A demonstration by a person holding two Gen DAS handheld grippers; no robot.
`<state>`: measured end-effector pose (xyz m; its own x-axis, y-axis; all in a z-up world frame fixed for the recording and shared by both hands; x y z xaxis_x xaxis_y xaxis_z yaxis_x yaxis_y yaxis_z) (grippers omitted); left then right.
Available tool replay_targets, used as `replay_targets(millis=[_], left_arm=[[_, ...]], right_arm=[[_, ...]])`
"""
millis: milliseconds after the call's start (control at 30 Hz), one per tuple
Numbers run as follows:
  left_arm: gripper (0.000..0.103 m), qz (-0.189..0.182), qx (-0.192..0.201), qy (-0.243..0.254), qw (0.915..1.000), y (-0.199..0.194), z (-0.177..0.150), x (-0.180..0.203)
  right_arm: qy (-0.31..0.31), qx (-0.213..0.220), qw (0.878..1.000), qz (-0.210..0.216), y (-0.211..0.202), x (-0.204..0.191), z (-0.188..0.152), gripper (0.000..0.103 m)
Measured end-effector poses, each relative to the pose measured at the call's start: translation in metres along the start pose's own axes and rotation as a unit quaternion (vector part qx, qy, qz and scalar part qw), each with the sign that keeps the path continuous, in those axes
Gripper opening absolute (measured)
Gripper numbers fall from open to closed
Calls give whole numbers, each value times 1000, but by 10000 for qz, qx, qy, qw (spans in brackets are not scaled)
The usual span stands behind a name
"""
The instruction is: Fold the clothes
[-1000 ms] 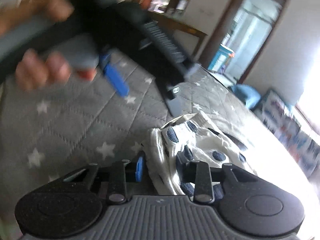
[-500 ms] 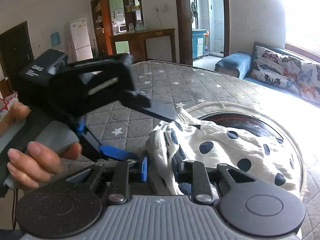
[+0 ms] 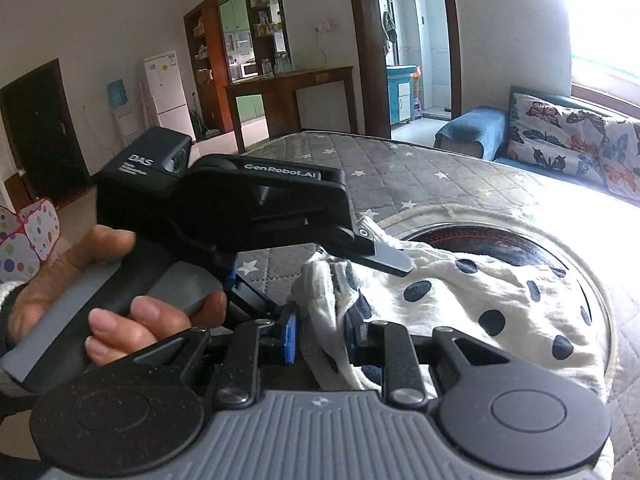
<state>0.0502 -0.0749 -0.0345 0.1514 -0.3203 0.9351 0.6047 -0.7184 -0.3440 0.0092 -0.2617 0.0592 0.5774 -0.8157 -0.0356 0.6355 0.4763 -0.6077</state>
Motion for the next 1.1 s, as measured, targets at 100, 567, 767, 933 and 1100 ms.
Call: replay_targets(millis=[100, 567, 767, 933, 1100], left_arm=[[67, 112, 24, 11, 9999, 1, 0, -1], [39, 552, 33, 447, 9975, 14, -1, 4], [37, 744, 36, 908, 9931, 21, -5, 16], [35, 864, 29, 1162, 9895, 25, -6, 23], [35, 1031, 1, 1448, 9841, 21, -10, 25]], right_arm=[[-79, -2, 10000, -6, 0, 1, -2, 22], [560, -35, 9974, -445, -28, 61, 0, 29], [1188, -190, 9845, -1278, -16, 136, -10, 32], [1733, -368, 9732, -1467, 3, 176, -21, 38], [2112, -514, 9662, -1385, 28, 194, -35, 38]])
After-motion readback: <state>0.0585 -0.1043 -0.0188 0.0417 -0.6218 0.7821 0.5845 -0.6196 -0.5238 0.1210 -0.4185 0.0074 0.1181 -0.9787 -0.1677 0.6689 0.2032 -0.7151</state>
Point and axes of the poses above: each gripper's, at about its wrist camera, not at the fingertips, and y roughly the way its jaws point, x to its right, z to its top, the point moved 6 cm from there along y, roughly the way its jaws point, and after that the axes turned 11 degrees about -z, right-handed, at the moved point
